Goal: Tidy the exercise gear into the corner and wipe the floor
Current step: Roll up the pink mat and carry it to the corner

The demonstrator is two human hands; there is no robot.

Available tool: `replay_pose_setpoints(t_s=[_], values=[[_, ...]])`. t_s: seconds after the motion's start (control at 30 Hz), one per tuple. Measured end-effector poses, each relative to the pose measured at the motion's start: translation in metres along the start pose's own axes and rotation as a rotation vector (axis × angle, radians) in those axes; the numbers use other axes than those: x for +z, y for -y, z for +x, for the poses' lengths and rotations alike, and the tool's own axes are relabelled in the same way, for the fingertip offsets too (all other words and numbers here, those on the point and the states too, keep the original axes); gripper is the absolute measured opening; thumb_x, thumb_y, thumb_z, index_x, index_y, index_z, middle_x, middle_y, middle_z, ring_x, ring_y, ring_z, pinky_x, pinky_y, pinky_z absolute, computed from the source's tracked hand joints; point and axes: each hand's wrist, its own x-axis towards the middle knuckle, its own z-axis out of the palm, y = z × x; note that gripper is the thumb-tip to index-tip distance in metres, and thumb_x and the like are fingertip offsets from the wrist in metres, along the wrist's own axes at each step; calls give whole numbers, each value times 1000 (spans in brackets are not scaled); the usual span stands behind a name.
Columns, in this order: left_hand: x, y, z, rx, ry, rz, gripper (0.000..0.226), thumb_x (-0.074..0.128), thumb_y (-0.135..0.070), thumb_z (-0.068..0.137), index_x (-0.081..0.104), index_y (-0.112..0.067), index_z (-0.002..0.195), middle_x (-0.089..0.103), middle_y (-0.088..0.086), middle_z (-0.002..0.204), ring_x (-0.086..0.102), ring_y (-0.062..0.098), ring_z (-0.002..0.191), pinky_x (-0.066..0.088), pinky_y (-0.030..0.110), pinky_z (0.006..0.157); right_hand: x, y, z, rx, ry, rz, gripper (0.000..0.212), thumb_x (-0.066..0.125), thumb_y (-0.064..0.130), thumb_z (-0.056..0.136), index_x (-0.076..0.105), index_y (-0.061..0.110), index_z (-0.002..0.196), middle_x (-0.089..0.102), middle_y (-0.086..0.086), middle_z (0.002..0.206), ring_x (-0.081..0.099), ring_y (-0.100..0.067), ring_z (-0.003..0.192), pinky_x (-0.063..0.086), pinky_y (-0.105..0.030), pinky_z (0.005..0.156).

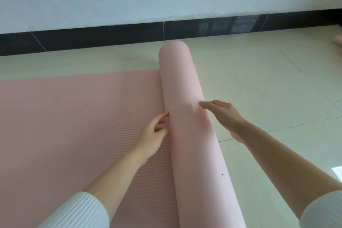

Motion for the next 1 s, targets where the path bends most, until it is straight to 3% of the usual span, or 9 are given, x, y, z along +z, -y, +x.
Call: replay_pose_setpoints(t_s=[0.07,0.17,0.3,0.4,0.5,0.6,0.77,0.87,1.0], values=[[-16,-4,-4,-160,9,-78,31,56,-27,89,65,-35,118,65,-16,110,59,2,97,50,31,86,15,11,-1,-37,48,-2,32,63,51,82,71,27,102,61,9,116,52,-12,106,34,-28,84],[-41,-10,-10,-278,128,-10,32,58,-51,83,71,-31,104,69,-18,103,62,3,98,51,36,91,44,29,-7,-114,99,-23,24,61,42,86,73,23,96,68,4,108,60,-13,101,44,-24,77],[-61,-3,-17,-237,65,27,31,62,-27,86,53,-33,115,65,-9,110,61,7,95,49,27,75,82,43,-10,-180,25,9,50,57,47,87,46,36,135,51,4,118,54,-16,107,40,-32,86],[-82,5,-17,-9,-76,137,72,58,5,80,40,-41,133,54,-9,112,55,7,94,44,17,72,104,55,-9,-47,-45,167,70,56,44,83,29,28,146,49,0,126,62,-18,98,48,-45,94],[-99,15,-19,39,-91,205,62,50,6,84,53,-35,131,57,-16,109,53,6,96,41,11,76,125,67,-6,78,-31,233,38,56,33,83,55,0,102,58,-9,96,60,-26,75,51,-39,86],[-116,17,-26,-22,-68,68,42,47,-9,93,59,-30,128,58,-29,115,52,-9,106,34,7,88,147,81,-9,2,-44,-14,30,53,35,86,45,11,70,48,-9,80,48,-26,69,38,-32,67],[-142,12,-47,-147,58,55,30,55,-48,88,65,-33,112,69,-21,105,62,-8,87,42,10,67,175,101,-18,-144,34,-235,39,48,49,87,64,25,112,41,7,120,33,-24,125,37,-39,91],[-161,17,-49,-203,-41,-75,26,60,-31,87,59,-34,112,67,-13,108,64,-3,86,49,19,70,195,109,-25,-198,73,-148,37,49,51,82,71,25,98,59,-3,117,47,-28,115,43,-40,92],[-189,22,-47,-108,-219,-116,55,50,4,82,59,-40,114,60,-13,110,59,0,91,45,17,66,211,120,-26,-136,111,152,43,56,44,87,56,28,127,61,3,110,59,-22,106,47,-39,92]])
